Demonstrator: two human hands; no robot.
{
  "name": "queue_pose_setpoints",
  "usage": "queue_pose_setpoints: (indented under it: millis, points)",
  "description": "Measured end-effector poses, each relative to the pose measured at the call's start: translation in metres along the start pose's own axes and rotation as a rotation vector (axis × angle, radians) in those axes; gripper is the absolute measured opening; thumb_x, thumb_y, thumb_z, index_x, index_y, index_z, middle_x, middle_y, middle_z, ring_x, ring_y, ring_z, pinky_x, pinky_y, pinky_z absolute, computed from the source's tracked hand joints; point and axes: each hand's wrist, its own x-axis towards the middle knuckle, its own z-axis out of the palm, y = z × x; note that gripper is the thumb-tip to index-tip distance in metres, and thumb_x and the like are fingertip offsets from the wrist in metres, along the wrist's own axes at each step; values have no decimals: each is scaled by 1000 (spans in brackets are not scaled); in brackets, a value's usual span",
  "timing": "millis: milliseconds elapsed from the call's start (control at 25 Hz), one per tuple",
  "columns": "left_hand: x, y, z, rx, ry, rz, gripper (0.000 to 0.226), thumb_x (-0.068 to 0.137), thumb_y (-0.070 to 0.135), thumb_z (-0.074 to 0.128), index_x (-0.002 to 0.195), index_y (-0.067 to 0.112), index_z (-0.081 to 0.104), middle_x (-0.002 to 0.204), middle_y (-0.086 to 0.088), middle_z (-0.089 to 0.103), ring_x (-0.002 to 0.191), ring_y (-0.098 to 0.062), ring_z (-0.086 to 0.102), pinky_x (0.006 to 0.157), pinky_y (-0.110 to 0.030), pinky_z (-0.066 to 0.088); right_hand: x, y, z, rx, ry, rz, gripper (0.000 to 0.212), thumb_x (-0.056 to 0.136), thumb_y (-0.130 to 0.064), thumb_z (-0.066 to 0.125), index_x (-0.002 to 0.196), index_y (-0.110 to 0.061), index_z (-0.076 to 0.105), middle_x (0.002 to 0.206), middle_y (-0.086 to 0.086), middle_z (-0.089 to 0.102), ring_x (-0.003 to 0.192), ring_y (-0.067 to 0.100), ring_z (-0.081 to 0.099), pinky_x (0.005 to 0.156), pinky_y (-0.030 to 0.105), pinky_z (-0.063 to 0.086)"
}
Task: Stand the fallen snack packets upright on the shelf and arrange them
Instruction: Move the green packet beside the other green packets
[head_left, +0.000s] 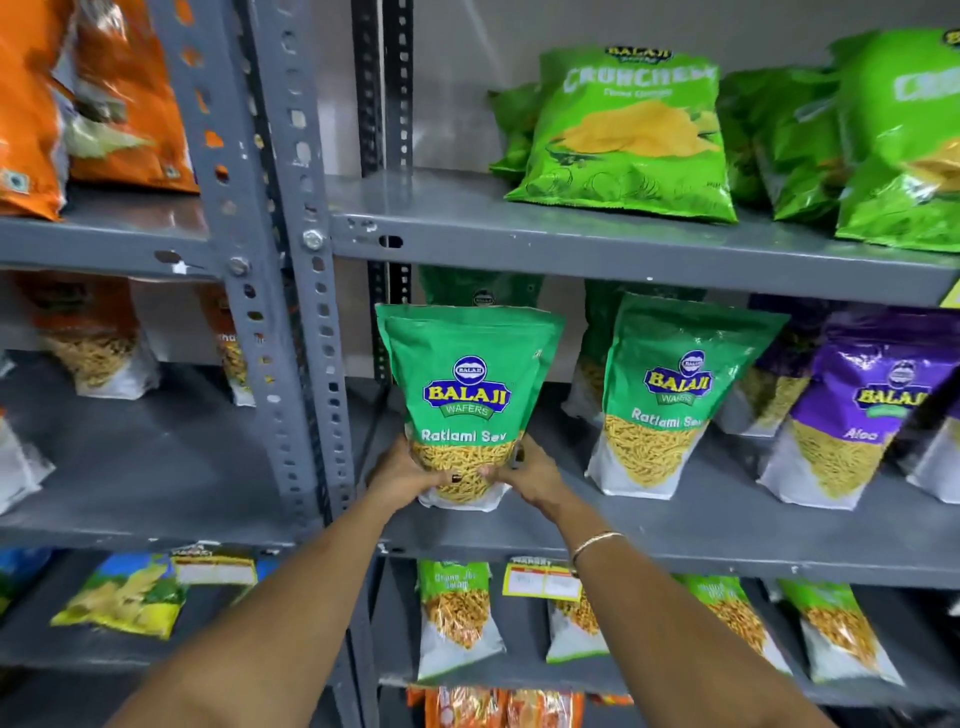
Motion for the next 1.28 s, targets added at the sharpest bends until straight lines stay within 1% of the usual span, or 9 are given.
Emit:
queue_pose_setpoints:
  millis: [120, 400, 600, 680, 840, 960, 1040, 1120, 1280]
  points:
    - [-18, -2, 0, 55, 7, -20, 77, 59, 20, 87, 125, 9, 49, 128, -12, 63, 117, -27, 59, 103, -43, 46, -13, 5, -3, -98, -6, -18, 70, 74, -25, 77, 134, -10, 45, 137, 11, 55, 126, 31, 51, 102, 41, 44]
    - [-44, 1, 3, 191, 56, -50, 79, 60, 30, 86, 127, 12, 49, 132, -11, 60, 121, -28, 56, 100, -36, 44, -32, 12, -6, -79, -18, -40, 69, 71, -24, 80, 131, -10, 49, 136, 11, 57, 127, 31, 51, 105, 48, 44]
    - [-49, 5, 1, 153, -1, -82, 83, 64, 23, 84, 133, 9, 41, 138, -13, 53, 128, -28, 50, 108, -38, 40, -33, 12, -4, -44, -44, -28, 69, 74, -21, 78, 133, -9, 45, 139, 13, 54, 130, 30, 48, 110, 48, 38]
    - [-51, 10, -1, 180, -107, -147, 86, 67, 21, 82, 137, 6, 34, 142, -14, 47, 131, -28, 45, 110, -38, 38, -33, 12, -6, -3, -105, -29, 73, 75, -17, 77, 137, -6, 39, 142, 15, 50, 134, 32, 43, 113, 49, 34]
    - [-55, 43, -1, 733, -466, -446, 70, 84, 38, 63, 139, 3, 37, 145, -14, 45, 127, -27, 52, 97, -32, 47, -34, 22, -35, -106, -47, 49, 101, 77, -33, 74, 148, 0, 10, 156, 17, 24, 143, 32, 27, 114, 41, 30]
    - [-56, 77, 30, 812, -691, -672, 72, 89, 47, 51, 140, -2, 33, 146, -16, 43, 133, -29, 47, 104, -40, 42, -31, 48, -91, -220, 118, 78, 88, 80, -32, 71, 144, 4, 22, 151, 19, 35, 137, 34, 36, 109, 39, 35]
    - [-52, 98, 69, 784, -722, -611, 71, 88, 50, 49, 136, 0, 36, 141, -17, 48, 132, -31, 47, 102, -44, 42, -25, 68, -137, -232, 195, 120, 73, 84, -27, 68, 139, 4, 30, 145, 20, 43, 131, 36, 43, 106, 40, 38]
    - [-42, 111, 116, 642, -654, -456, 72, 87, 51, 51, 136, 0, 37, 140, -16, 47, 131, -31, 48, 101, -44, 44, -13, 90, -179, -186, 246, 165, 72, 84, -23, 67, 138, 5, 30, 144, 22, 42, 131, 36, 43, 105, 40, 39]
    - [-3, 122, 204, 85, -293, -153, 83, 85, 25, 65, 148, 1, 17, 155, -13, 27, 140, -27, 33, 110, -36, 37, 28, 128, -241, 67, 143, 125, 83, 76, -13, 76, 140, -1, 24, 154, 22, 25, 143, 34, 27, 117, 47, 28]
